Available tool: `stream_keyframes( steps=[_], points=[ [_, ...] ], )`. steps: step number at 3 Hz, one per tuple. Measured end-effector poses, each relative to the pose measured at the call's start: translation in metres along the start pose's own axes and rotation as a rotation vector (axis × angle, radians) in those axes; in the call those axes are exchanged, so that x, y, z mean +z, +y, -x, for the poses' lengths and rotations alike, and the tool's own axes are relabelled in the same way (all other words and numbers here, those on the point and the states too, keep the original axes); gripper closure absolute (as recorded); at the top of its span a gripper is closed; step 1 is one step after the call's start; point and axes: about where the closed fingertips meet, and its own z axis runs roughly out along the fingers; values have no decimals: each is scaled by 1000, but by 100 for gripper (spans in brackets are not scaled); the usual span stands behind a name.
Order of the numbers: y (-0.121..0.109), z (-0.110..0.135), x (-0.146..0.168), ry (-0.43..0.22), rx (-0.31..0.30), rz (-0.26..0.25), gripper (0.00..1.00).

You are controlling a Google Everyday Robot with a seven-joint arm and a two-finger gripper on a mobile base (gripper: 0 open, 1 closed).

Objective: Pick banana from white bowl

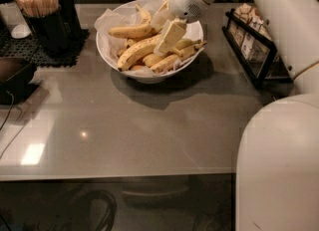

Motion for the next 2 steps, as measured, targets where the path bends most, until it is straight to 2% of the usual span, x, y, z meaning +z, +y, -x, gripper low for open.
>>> stream_keyframes(
  steps=[2],
  points=[
    [-3,-10,40,18,38,46,33]
  ],
)
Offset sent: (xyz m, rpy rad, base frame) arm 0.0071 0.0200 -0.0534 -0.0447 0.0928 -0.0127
